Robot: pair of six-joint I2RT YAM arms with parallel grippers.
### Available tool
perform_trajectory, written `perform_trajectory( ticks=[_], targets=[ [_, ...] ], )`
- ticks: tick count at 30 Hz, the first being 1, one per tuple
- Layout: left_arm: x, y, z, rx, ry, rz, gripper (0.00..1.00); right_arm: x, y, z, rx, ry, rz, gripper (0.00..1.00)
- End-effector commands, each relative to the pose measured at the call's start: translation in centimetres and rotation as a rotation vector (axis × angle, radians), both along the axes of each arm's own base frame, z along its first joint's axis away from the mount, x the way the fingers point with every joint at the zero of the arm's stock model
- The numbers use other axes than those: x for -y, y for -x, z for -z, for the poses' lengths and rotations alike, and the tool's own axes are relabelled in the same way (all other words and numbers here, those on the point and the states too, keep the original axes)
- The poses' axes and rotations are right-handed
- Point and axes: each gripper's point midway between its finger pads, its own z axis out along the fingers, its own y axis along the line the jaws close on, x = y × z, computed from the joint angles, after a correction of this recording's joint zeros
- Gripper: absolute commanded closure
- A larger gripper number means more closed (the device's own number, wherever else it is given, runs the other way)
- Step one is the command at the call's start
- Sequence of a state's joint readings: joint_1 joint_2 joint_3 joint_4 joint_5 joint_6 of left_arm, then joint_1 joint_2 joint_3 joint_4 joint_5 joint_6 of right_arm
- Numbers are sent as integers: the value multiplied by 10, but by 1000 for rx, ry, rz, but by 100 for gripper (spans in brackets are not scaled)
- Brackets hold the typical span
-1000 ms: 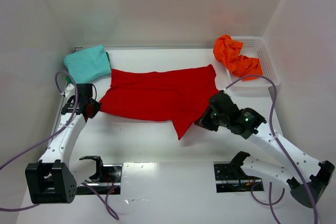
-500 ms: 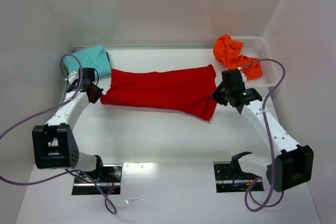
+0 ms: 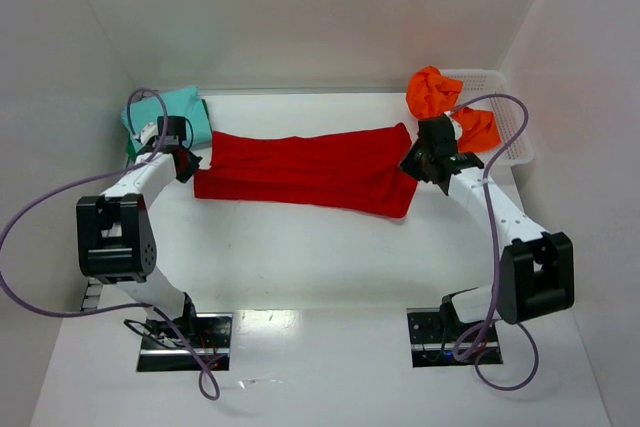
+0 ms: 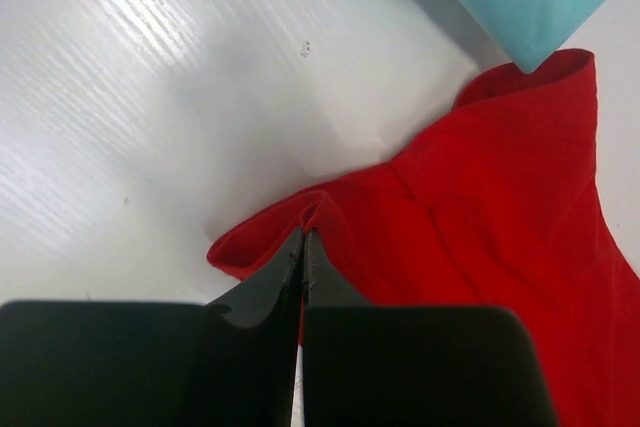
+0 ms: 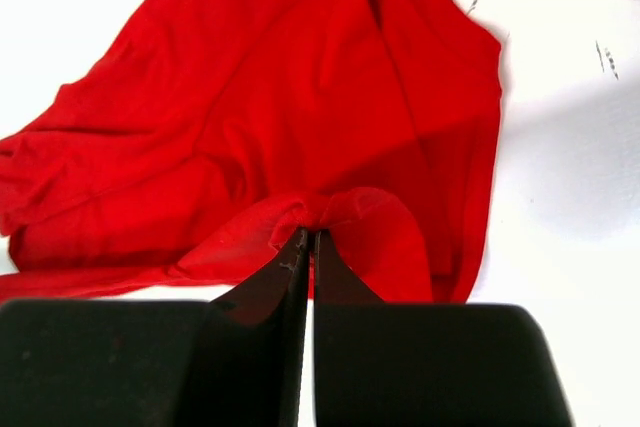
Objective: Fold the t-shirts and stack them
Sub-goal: Fold the other side of the tshirt into a rectangle
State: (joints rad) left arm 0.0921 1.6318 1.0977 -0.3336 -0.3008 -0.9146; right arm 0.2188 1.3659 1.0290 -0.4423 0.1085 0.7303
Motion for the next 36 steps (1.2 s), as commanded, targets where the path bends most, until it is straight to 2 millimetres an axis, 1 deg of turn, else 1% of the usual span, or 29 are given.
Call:
perform_trajectory(
  ticks=[1,2,3,4,5,8,10,11,12,13,15,16,18,19,20,21,22,23,24,25,26,27,29,30,31,33,34,35,36],
  targets=[
    [-7,-25,-7,49,-22,4,100,3,-34,-26,123,8,9,97],
    [-7,-25,-3,38,-20,4,100,0,-38,-29,131,-1,1,97],
    [-7,-26,0,38,-20,4,100,-1,-40,-23,122,1,0,97],
    [-6,-26,7,21,-11,10,100,-1,-43,-20,119,1,0,96],
    [-6,-31,2,42,-14,10,100,-2,-45,-17,116,2,0,96],
    [-3,-36,16,20,2,31,100,-3,-53,-6,96,21,-13,93],
    [-1,-46,17,33,5,57,100,-3,-59,1,86,31,-20,92],
    [3,-46,21,26,21,69,100,-3,-59,6,76,33,-21,92],
    [2,-52,16,44,13,77,100,-4,-63,3,86,31,-21,94],
    [4,-54,19,39,23,83,100,-5,-65,1,96,29,-20,94],
    [3,-56,18,46,14,93,100,-5,-69,9,79,33,-21,95],
    [3,-56,18,46,14,93,100,-4,-71,5,89,38,-13,95],
    [-1,-58,14,51,-10,88,100,-2,-74,12,80,50,-1,95],
    [-1,-58,14,51,-10,88,100,0,-77,8,92,62,1,95],
    [-4,-61,10,57,-27,90,100,4,-78,12,83,64,11,95],
    [-4,-60,15,42,-31,97,100,4,-80,13,80,65,11,95],
    [-4,-64,14,48,-32,97,100,6,-83,9,93,78,12,97],
    [-5,-69,8,62,-34,97,100,11,-85,13,82,80,24,97],
    [-5,-68,13,51,-32,97,100,13,-88,8,95,91,25,97],
    [-3,-68,13,53,-24,104,100,17,-89,12,85,93,34,98],
    [-3,-68,18,42,-22,104,100,16,-91,8,96,91,35,98],
    [-3,-70,17,51,-24,104,100,23,-92,8,96,100,53,98],
    [-1,-70,21,43,-15,110,100,23,-92,8,96,108,46,98],
    [0,-73,18,53,-9,117,100,29,-93,8,97,115,63,98],
    [0,-73,18,54,-9,117,100,29,-93,8,97,115,63,98],
    [0,-75,16,63,-10,117,100,29,-93,12,87,124,56,98],
    [0,-74,21,49,-14,124,100,33,-96,12,88,124,65,98],
    [1,-74,22,50,-7,129,100,33,-97,18,73,127,65,98],
    [1,-73,27,39,-5,129,100,33,-96,18,73,133,58,98]
  ],
)
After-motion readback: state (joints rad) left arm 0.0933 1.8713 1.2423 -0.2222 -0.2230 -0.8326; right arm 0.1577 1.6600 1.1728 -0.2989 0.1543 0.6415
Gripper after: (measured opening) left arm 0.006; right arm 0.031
